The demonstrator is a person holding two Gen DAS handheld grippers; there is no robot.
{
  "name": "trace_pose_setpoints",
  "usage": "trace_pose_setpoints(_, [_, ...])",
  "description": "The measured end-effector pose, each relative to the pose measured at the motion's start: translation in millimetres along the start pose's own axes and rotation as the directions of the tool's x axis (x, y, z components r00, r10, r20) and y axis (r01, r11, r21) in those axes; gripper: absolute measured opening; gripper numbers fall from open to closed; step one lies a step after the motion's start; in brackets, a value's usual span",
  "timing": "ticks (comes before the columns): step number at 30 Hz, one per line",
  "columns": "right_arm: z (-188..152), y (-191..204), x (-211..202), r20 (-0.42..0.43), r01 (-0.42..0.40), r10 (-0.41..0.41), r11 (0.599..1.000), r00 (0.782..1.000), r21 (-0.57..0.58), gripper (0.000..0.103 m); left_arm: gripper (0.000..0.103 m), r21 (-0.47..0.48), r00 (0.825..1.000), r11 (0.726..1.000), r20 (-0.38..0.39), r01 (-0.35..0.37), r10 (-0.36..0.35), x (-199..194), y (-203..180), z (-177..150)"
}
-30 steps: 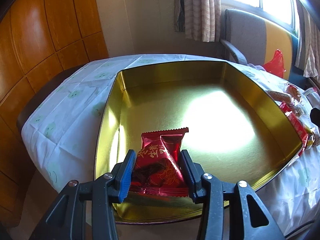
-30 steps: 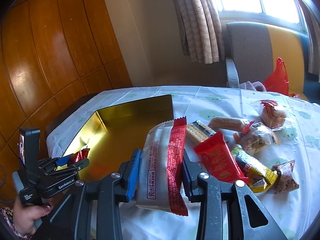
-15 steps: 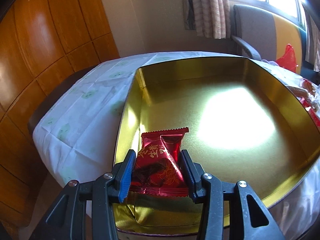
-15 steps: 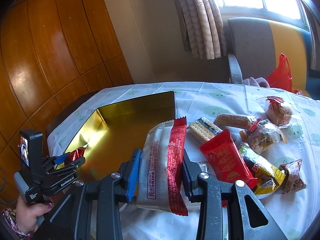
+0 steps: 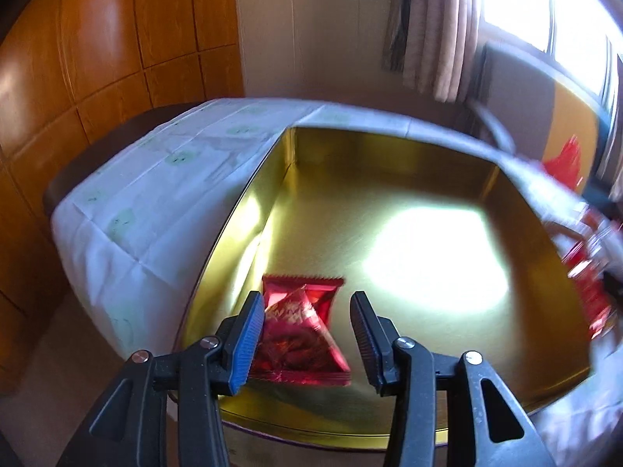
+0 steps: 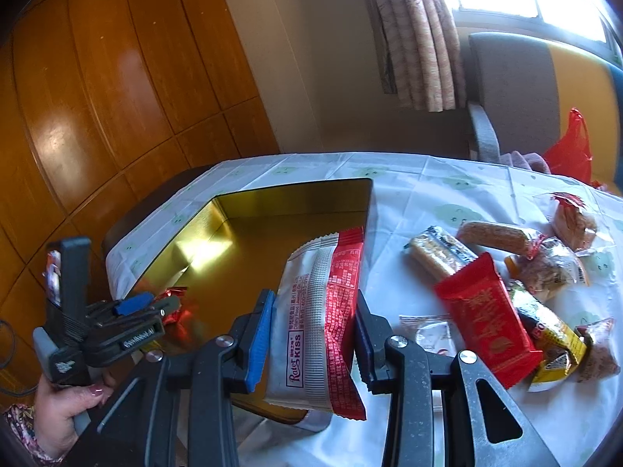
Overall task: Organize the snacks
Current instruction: 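Carry the dark red packet into the gold tin and open the left tool, then lower the Rusk bar into the tin and open the right tool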
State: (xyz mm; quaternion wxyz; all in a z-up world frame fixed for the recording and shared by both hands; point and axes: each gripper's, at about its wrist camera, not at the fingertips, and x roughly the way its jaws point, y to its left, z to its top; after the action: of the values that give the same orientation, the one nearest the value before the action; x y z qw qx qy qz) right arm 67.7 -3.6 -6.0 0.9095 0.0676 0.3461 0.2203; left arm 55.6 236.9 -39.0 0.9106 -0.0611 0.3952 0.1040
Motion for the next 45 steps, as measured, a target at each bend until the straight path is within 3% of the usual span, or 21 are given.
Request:
trace_pose_setpoints(9, [-5.7,11.9,17.4,-0.068,-0.025,0.022,0.999,0.997,-0.046,0.040,0.047,-0.152,0.993,0.983,0.082,0.101,-0.090,-28.7,6.8,-0.7])
trace_pose_setpoints(19, [-3.6,20.5,43.3,-0.090,0.012,-0.020,0.996,0.996,-0.087,0.041,0.047,-0.129,0.987,0.980,0.071,0.149,-0.141,-33.5,-7.9,-5.8])
trace_pose_setpoints(22, [-2.9,20.9,46.0,-0.079,0.034,-0.042,0.994,0.996,-0.104,0.052,0.047,-0.120,0.987,0.980,0.063,0.157,-0.150,-32.3,-10.9,-7.9])
trace_pose_setpoints(24, [-1.4,18.7,40.6,-0.054,0.040,-0.045,0.995,0.998,-0.093,0.053,0.047,-0.121,0.985,0.978,0.062,0.169,-0.162,-32.1,-11.5,-8.5])
trace_pose_setpoints(28, [6.6,2.7,9.9,0.065,0.071,-0.070,0.997,0.995,-0.019,0.061,0.047,-0.123,0.979,0.972,0.064,0.199,-0.192,-33.2,-13.3,-9.2])
trace_pose_setpoints(36, [17.5,-43.3,-29.2,0.110,0.131,-0.144,0.984,0.983,0.123,0.064,0.047,-0.053,0.958,0.957,0.044,0.286,-0.284,-36.1,-35.3,-13.1])
trace_pose_setpoints(45, [-17.3,-100.8,-56.5,0.021,0.220,-0.228,0.955,0.973,0.199,0.069,0.051,0.099,0.922,0.918,0.011,0.384,-0.387,-50.2,-78.3,-23.4])
